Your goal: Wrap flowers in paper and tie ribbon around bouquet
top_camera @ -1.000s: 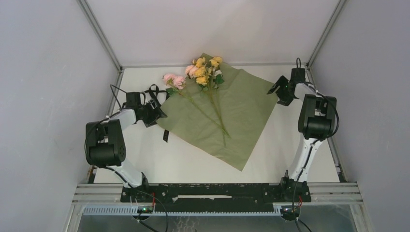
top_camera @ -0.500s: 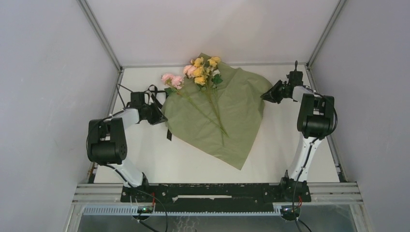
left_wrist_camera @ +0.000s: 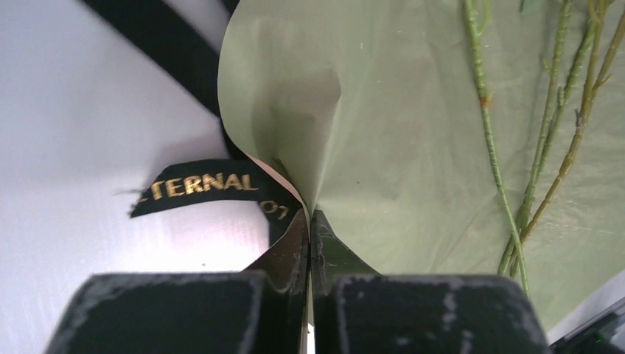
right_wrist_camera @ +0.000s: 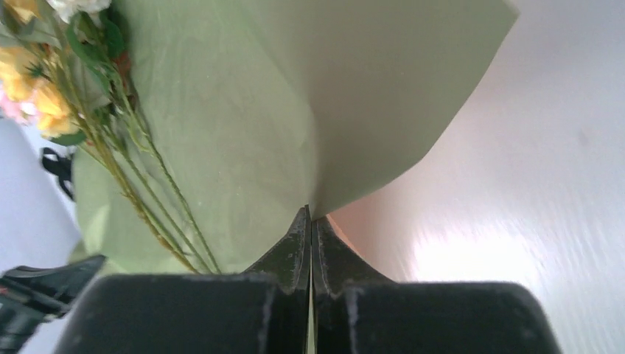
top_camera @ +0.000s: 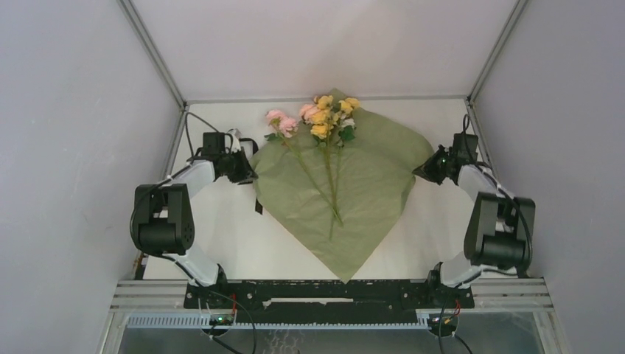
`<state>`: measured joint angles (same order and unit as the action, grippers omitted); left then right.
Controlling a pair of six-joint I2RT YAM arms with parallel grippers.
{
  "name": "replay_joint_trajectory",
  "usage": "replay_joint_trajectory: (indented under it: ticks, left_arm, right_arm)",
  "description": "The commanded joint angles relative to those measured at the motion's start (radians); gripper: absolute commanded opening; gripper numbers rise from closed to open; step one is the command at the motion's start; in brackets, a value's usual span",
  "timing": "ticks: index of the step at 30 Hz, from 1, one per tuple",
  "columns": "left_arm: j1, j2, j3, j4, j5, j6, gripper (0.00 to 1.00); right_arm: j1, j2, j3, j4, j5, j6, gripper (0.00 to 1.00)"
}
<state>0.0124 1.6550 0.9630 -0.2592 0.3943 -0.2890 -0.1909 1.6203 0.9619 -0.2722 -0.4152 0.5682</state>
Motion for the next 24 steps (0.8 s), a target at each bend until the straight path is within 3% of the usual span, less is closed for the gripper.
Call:
replay_joint_trajectory:
  ticks: [1,2,3,5,6,9,11,13,14,18,24]
  left_arm:
    - [-0.059,-0.033,0.107,-0.026,-0.017,0.100,0.01]
    - [-0.061,-0.028,0.119,-0.029,-0.018,0.098,0.01]
    - [-0.062,-0.023,0.130,-0.028,-0.025,0.096,0.01]
    - [-0.066,-0.020,0.137,-0.029,-0.037,0.101,0.01]
    - [-0.068,-0.021,0.135,-0.030,-0.040,0.106,0.01]
    - [-0.078,-0.030,0.122,-0.040,-0.035,0.122,0.01]
    - [-0.089,-0.040,0.110,-0.043,-0.033,0.128,0.01]
    - [-0.097,-0.054,0.102,-0.045,-0.030,0.132,0.01]
    - [-0.101,-0.061,0.102,-0.046,-0.029,0.134,0.01]
    - [-0.112,-0.091,0.112,-0.062,-0.032,0.141,0.01]
    - [-0.119,-0.122,0.092,-0.073,-0.033,0.148,0.01]
  right_arm:
    - [-0.005,-0.204,-0.151,-0.048,0.181,-0.060,0.00]
    - [-0.005,-0.258,-0.177,-0.066,0.211,-0.064,0.00]
    - [-0.006,-0.291,-0.191,-0.087,0.239,-0.068,0.10]
    - [-0.004,-0.345,-0.191,-0.143,0.298,-0.081,0.43]
    - [0.004,-0.371,-0.181,-0.173,0.343,-0.087,0.49]
    - [0.128,-0.438,-0.100,-0.271,0.601,-0.114,0.54]
    - [0.295,-0.444,-0.031,-0.288,0.778,-0.146,0.57]
    - [0.460,-0.411,0.032,-0.247,0.842,-0.204,0.60]
    - [0.553,-0.382,0.059,-0.204,0.809,-0.241,0.61]
    - [0.724,-0.147,0.198,0.007,0.393,-0.334,0.60]
    - [0.843,0.293,0.614,-0.110,0.356,-0.364,0.57]
